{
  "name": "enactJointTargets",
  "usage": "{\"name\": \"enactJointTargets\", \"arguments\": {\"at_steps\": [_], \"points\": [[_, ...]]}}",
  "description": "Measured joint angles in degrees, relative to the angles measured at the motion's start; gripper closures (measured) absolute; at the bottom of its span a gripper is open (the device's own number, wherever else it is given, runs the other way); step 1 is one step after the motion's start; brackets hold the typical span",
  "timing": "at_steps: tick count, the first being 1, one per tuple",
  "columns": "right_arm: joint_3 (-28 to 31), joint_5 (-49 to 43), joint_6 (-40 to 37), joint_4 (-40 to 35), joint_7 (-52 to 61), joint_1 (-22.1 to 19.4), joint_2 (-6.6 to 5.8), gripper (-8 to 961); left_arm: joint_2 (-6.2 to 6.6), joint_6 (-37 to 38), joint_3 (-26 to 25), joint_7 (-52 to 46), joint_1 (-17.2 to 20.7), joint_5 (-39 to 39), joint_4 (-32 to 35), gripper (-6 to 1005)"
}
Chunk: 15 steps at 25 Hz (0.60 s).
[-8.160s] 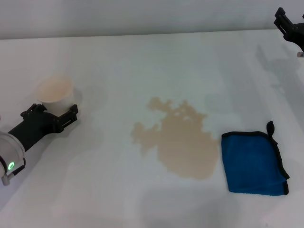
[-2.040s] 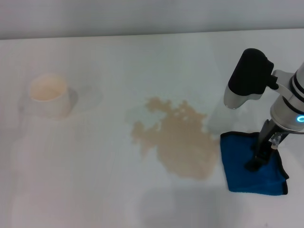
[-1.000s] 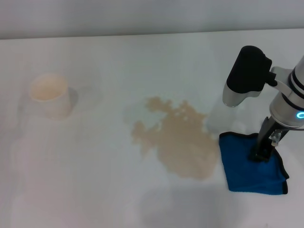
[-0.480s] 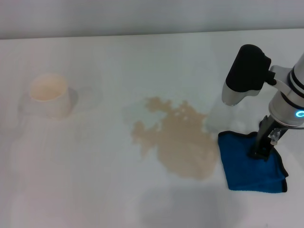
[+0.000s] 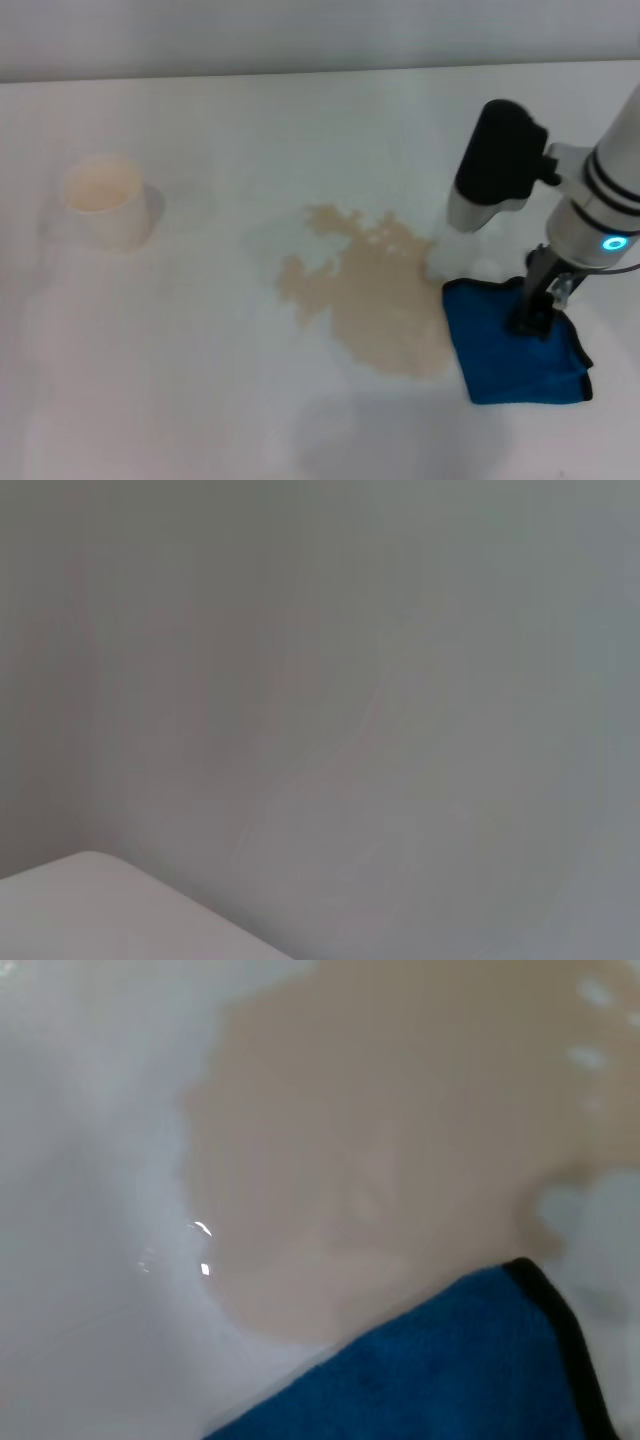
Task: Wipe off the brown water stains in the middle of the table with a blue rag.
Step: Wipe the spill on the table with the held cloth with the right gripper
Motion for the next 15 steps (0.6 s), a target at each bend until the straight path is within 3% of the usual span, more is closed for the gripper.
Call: {"name": "enactJointTargets", "arguments": {"at_steps": [15], "points": [[-10.6,10.5,8.4,0.0,-0.1,1.7,0.14,901,-0.01,0.0,0.0,0.0,0.0,0.0,0.5,139]]}}
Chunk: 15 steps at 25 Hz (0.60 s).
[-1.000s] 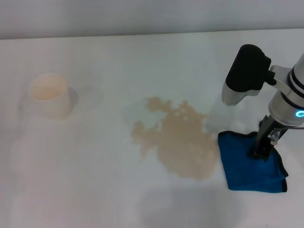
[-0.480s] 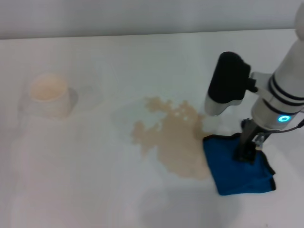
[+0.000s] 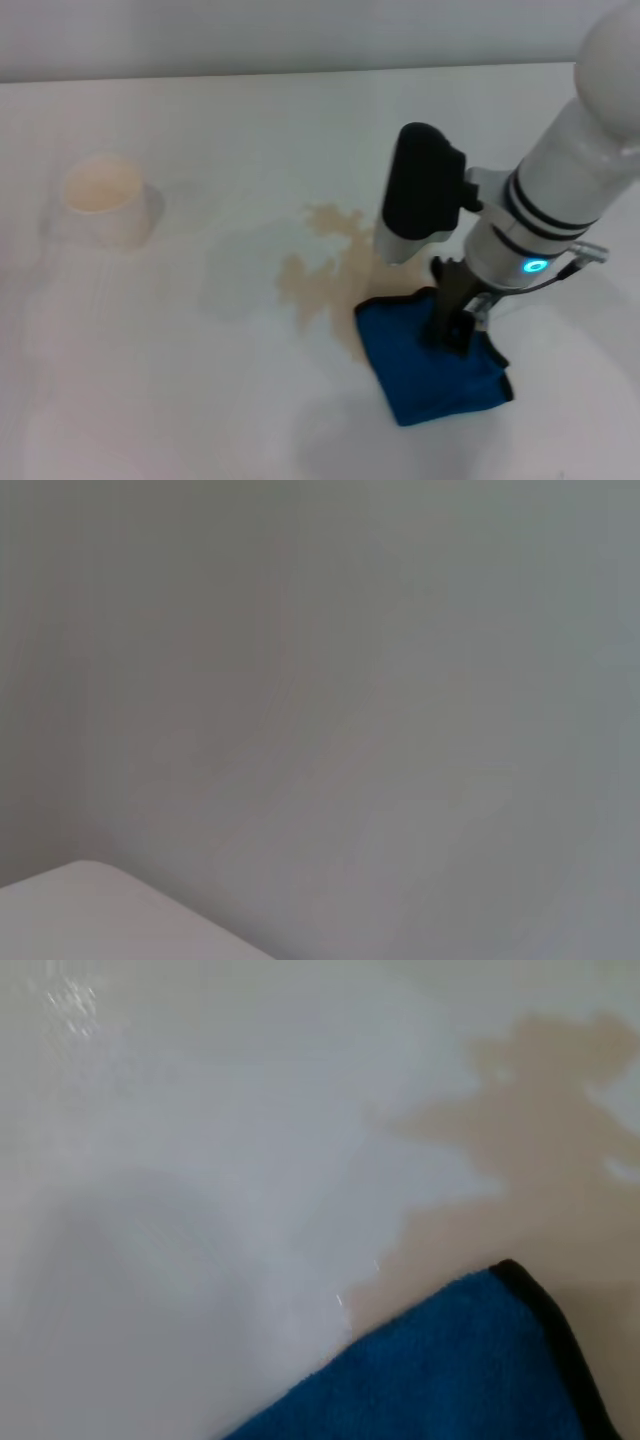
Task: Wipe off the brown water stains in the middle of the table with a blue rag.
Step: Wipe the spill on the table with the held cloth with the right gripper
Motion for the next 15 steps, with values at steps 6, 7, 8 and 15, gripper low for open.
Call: {"name": "enactJointTargets", "arguments": {"at_steps": [6,7,8,15], "points": [[-1.2,1.6,5.6,0.4,0.0,-0.2,0.07,900,-0.03,0.0,0.0,0.0,0.2,0.0,0.6,140],[-0.8,1.6,6.3,0.5,0.0,-0.3,0.05,900,-0.03,0.0,0.0,0.0,0.2,0.0,0.7,140],[-0.3,1.6,6.9,0.8,0.0,-0.3,0.0,900,-0.04,0.0,0.0,0.0,0.3,0.0,0.8,140],[6.0,1.0,13.5,6.2,0.1,0.6,-0.22,900,-0.01,0.0,0.0,0.0,0.3,0.0,0.9,140]]}}
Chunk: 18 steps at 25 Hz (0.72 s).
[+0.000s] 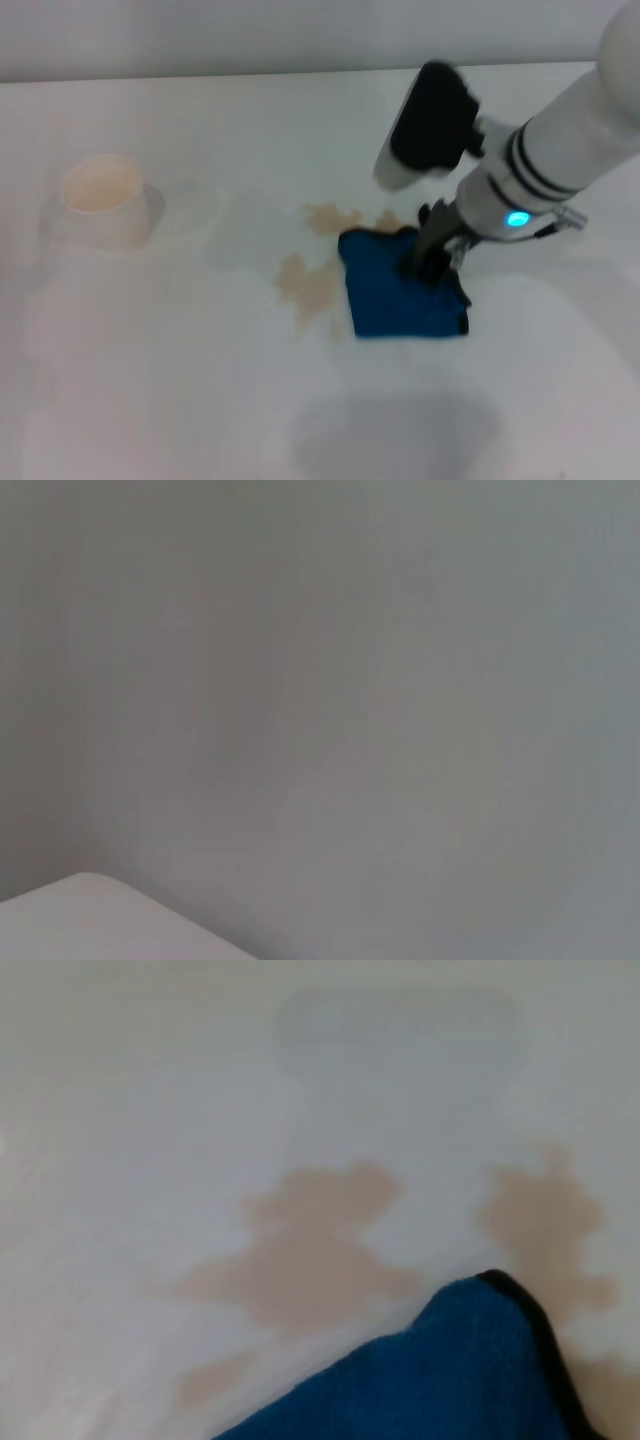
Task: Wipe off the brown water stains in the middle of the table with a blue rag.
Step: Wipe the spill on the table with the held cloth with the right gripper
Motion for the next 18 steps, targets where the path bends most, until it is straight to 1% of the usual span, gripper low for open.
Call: {"name": "enactJointTargets", "arguments": {"at_steps": [6,10,15,18], "points": [[7.7,-0.5,4.2,3.3,0.0,0.4,-0.32,907,0.01,0.0,0.0,0.0,-0.2,0.0,0.0,140],[10.6,-0.6,7.6,9.0,0.0,2.6,-0.41,908,0.01,0.1,0.0,0.0,-0.3,0.0,0.0,140],[11.0,-0.5,10.1,15.7,-0.1,6.3,-0.13,907,0.01,0.1,0.0,0.0,-0.3,0.0,0.0,139],[8.7,1.5,10.4,16.8,-0.1,7.5,0.27,907,0.01,0.1,0.0,0.0,-0.3,0.0,0.0,139]]}}
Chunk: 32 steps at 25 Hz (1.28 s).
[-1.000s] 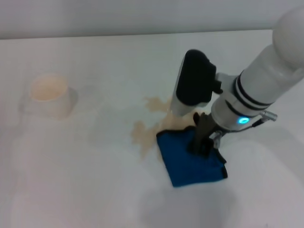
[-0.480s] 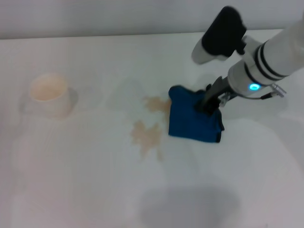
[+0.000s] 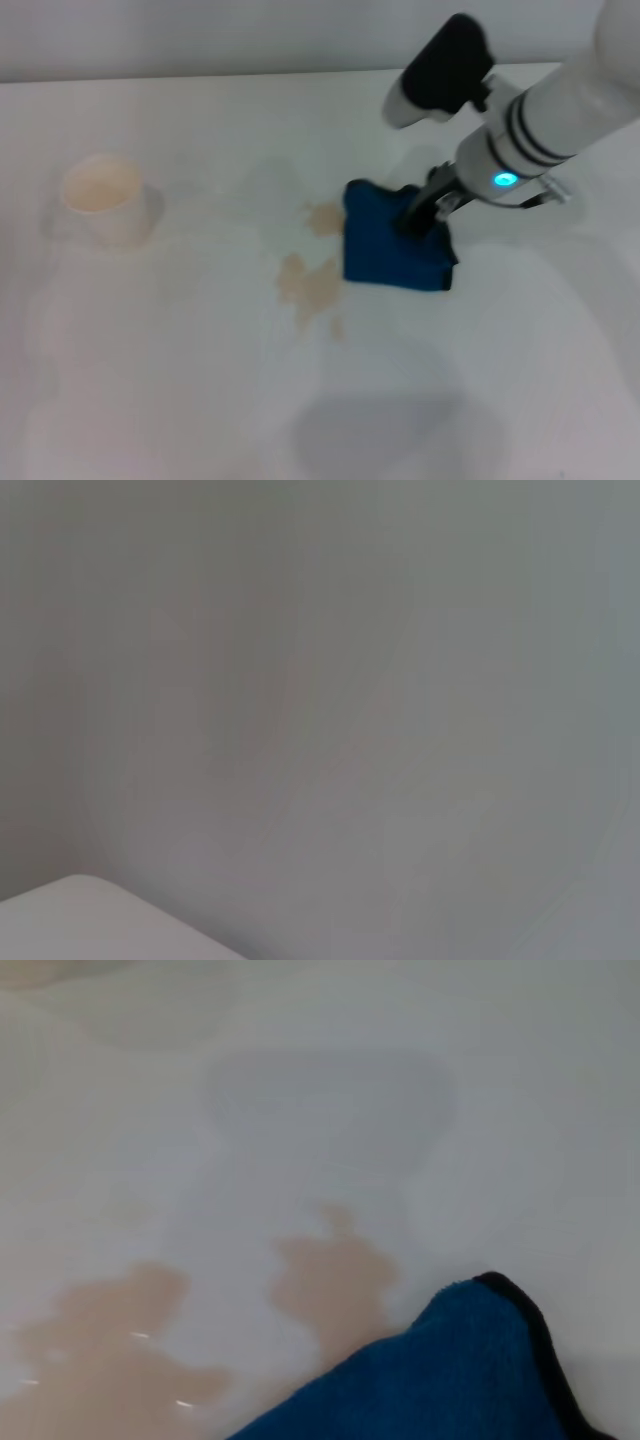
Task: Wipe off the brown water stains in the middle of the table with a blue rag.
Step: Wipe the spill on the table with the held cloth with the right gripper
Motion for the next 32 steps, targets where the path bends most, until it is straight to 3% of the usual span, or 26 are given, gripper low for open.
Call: {"name": "enactJointTargets", "arguments": {"at_steps": [12,18,32], "points": [[-21.2,16.7,1.5,-3.0,0.0,2.3,0.06,912,0.0,0.0,0.0,0.0,-0.1,0.0,0.0,139],[-30.1,19.1,4.5,-7.1,-0.1,1.9,0.03,916,-0.09,0.0,0.0,0.0,-0.5,0.0,-0.1,140],[-26.3,19.2,11.9,-0.5,-0.1,3.9,-0.02,918,-0.18,0.0,0.0,-0.6,-0.6,0.0,-0.5,139]]}}
